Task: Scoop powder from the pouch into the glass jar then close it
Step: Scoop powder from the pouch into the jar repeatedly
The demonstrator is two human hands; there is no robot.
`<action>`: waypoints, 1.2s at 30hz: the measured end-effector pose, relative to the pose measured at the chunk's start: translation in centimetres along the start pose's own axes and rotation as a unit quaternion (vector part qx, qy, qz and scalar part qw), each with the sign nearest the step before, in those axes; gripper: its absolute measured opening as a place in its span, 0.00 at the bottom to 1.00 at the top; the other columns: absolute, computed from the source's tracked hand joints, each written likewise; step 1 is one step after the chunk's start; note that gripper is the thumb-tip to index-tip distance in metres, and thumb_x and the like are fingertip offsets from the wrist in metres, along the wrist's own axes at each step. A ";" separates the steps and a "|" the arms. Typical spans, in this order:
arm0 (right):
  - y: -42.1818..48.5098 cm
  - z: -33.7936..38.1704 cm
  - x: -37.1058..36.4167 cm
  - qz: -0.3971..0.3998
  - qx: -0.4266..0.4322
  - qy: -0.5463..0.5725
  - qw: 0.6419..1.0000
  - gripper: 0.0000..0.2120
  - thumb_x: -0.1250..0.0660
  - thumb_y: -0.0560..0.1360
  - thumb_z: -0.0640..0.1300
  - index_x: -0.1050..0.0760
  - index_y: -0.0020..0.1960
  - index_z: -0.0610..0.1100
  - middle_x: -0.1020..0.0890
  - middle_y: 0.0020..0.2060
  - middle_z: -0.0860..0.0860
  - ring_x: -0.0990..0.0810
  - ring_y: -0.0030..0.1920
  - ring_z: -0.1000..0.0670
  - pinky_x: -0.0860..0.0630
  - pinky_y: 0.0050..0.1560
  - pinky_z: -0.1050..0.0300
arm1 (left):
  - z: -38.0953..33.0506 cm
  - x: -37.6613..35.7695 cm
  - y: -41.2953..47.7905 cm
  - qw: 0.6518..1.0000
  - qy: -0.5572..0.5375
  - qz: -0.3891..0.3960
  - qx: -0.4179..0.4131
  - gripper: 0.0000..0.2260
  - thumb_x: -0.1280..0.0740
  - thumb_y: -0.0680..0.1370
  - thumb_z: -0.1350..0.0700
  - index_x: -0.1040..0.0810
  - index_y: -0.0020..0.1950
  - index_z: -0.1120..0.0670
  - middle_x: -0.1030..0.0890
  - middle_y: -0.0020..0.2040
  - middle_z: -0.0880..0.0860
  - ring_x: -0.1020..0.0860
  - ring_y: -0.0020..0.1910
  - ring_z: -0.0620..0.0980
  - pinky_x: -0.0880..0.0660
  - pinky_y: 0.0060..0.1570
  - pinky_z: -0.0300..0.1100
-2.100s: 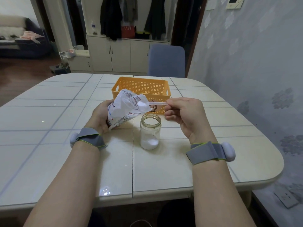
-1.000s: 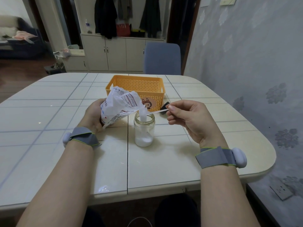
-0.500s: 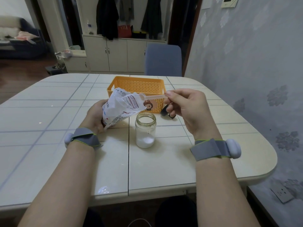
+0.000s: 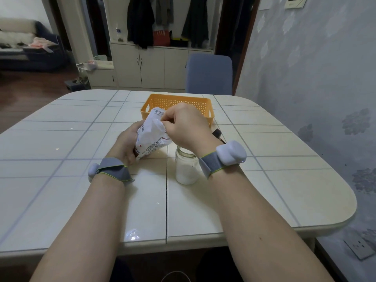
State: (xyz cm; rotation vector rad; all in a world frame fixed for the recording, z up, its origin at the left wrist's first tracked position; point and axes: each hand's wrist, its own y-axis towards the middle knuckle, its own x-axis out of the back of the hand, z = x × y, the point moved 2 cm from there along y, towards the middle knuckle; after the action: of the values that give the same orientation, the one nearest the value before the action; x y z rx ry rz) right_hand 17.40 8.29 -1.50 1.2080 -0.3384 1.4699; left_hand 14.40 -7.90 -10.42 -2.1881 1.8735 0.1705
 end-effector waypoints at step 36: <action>-4.3 -5.5 2.9 -0.102 -0.313 0.593 0.735 0.04 0.35 0.77 0.28 0.23 0.45 0.28 0.21 0.25 0.44 0.22 0.22 0.51 0.22 0.25 0.63 | 0.1 0.1 0.4 0.999 0.008 -0.040 0.027 0.14 0.39 0.82 0.60 0.16 0.43 0.54 0.16 0.35 0.54 0.18 0.31 0.54 0.20 0.31 0.43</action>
State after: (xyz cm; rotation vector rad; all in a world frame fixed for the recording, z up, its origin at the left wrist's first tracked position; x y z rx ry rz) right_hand 18.98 15.50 -3.29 -0.3444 0.1939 1.4578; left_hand 13.99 -8.05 -10.62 -2.2297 1.7747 0.0854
